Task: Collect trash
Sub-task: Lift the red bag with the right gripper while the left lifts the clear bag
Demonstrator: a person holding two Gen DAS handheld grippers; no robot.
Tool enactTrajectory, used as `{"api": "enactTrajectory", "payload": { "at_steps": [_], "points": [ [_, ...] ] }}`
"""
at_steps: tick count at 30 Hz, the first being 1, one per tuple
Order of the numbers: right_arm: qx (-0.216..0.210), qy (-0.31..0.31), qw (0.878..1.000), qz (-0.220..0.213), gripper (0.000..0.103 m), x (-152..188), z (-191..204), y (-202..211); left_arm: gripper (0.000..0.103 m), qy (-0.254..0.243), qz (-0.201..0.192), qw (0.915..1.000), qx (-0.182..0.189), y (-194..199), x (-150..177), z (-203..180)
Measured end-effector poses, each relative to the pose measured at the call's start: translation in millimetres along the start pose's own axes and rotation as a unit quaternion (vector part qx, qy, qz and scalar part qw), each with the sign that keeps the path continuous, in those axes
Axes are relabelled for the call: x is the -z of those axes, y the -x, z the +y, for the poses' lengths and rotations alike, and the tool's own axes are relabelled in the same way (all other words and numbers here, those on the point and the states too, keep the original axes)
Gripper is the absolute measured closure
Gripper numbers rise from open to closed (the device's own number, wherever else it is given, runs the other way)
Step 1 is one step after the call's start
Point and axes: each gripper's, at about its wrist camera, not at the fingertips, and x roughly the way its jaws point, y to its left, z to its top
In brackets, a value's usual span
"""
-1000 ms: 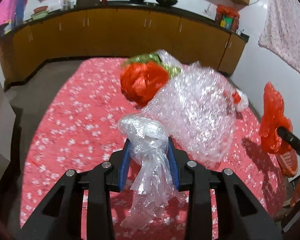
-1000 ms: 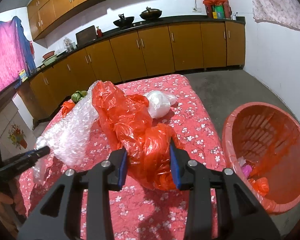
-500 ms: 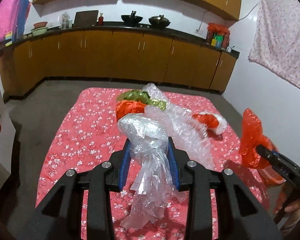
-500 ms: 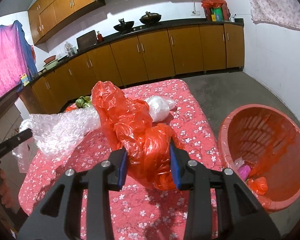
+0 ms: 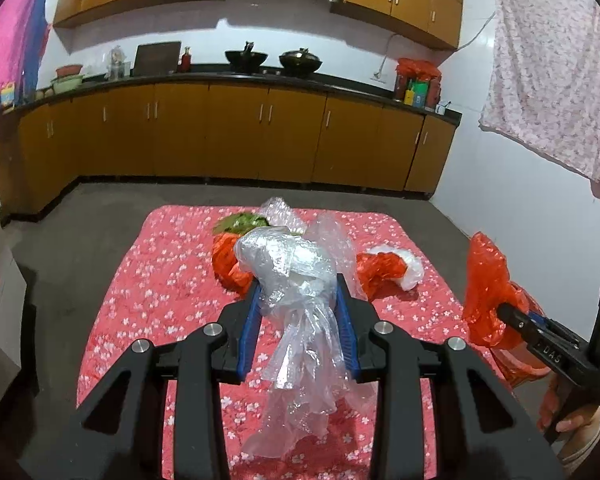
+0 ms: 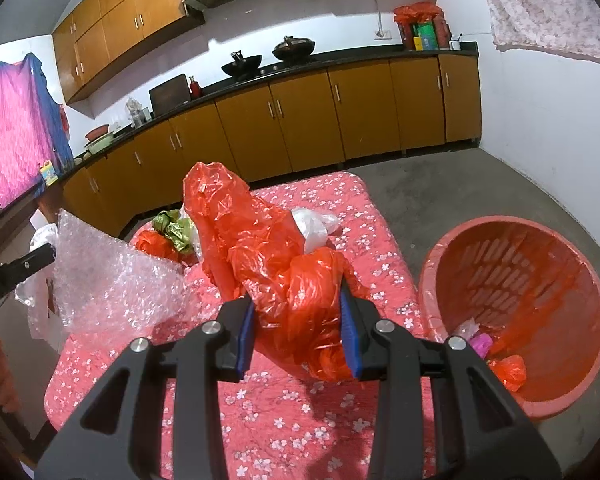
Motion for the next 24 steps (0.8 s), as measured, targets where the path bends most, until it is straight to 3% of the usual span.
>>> {"api": "enactTrajectory", "payload": {
  "at_steps": [9, 24],
  "points": [
    [0.004, -0.007, 1.0, -0.005, 0.067, 0.5, -3.9, 7.4, 0.068, -0.015, -0.026, 0.9995, 0.004, 5.6, -23.0, -4.9],
    [0.003, -0.008, 1.0, -0.002, 0.067, 0.0, -3.0, 8.3, 0.068, -0.007, 0.001, 1.0, 0.004, -7.7, -20.6, -6.0]
  ]
}}
